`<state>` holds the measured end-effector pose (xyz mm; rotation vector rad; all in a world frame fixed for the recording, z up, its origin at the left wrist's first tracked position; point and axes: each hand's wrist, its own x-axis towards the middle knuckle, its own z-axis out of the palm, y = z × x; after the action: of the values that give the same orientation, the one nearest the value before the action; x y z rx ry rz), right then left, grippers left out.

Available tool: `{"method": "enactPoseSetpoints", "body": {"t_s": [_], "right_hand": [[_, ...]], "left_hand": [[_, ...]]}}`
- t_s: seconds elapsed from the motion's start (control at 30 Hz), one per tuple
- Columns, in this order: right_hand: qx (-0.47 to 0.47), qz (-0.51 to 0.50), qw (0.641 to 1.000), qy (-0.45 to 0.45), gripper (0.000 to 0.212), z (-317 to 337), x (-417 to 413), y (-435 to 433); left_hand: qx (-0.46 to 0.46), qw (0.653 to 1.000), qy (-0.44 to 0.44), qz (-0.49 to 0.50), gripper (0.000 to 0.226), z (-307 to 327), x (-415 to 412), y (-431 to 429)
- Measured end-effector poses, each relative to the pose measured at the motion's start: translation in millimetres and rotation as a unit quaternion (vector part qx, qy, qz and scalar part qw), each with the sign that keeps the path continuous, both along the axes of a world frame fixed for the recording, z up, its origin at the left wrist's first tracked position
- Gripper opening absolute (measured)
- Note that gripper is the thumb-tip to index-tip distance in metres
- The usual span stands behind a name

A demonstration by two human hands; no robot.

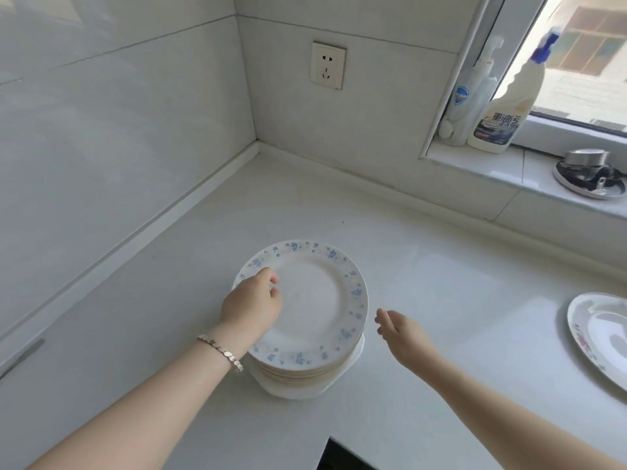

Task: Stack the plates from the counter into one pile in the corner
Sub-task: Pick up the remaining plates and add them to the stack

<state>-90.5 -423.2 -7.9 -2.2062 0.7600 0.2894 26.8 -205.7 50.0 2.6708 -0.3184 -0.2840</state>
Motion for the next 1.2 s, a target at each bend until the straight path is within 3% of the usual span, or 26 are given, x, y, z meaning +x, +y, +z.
{"method": "enactPoseSetpoints", "body": {"t_s": [0.13, 0.4, 0.53, 0.7, 0.83, 0.97, 1.1, 1.2], "right_hand": [[-0.016, -0.015, 0.998, 0.061, 0.026, -3.6, -40.1, -52.3], [-0.013, -0.134, 0.987, 0.091, 0.022, 3.5, -147.8, -165.8], [0.010, -0.223, 0.971, 0.088, 0.018, 1.2, -210.1, -229.5], [0.028, -0.323, 0.942, 0.089, 0.030, -17.6, -269.7, -307.2], [0.092, -0.382, 0.916, 0.081, 0.003, -29.9, -291.3, -356.9], [0.193, -0.461, 0.866, 0.031, 0.018, -36.4, -284.3, -394.9], [0.356, -0.548, 0.755, -0.049, 0.020, -45.1, -271.1, -414.6], [0.365, -0.573, 0.729, -0.087, 0.027, -50.2, -267.8, -415.8]], "left_hand": [[0.003, 0.994, 0.014, -0.107, 0.021, 2.0, -19.0, -66.8], [0.083, 0.959, 0.075, -0.262, 0.014, -11.5, -88.9, -222.1], [0.091, 0.948, 0.091, -0.290, 0.015, -19.2, -132.9, -291.5], [0.105, 0.943, 0.101, -0.299, 0.013, -30.2, -183.3, -358.9], [0.135, 0.940, 0.114, -0.293, 0.010, -38.5, -205.7, -393.2], [0.151, 0.948, 0.110, -0.257, 0.012, -46.9, -213.3, -409.7], [0.166, 0.955, 0.106, -0.223, 0.015, -50.6, -211.2, -412.4], [0.165, 0.960, 0.105, -0.199, 0.016, -53.9, -209.3, -412.2]]}}
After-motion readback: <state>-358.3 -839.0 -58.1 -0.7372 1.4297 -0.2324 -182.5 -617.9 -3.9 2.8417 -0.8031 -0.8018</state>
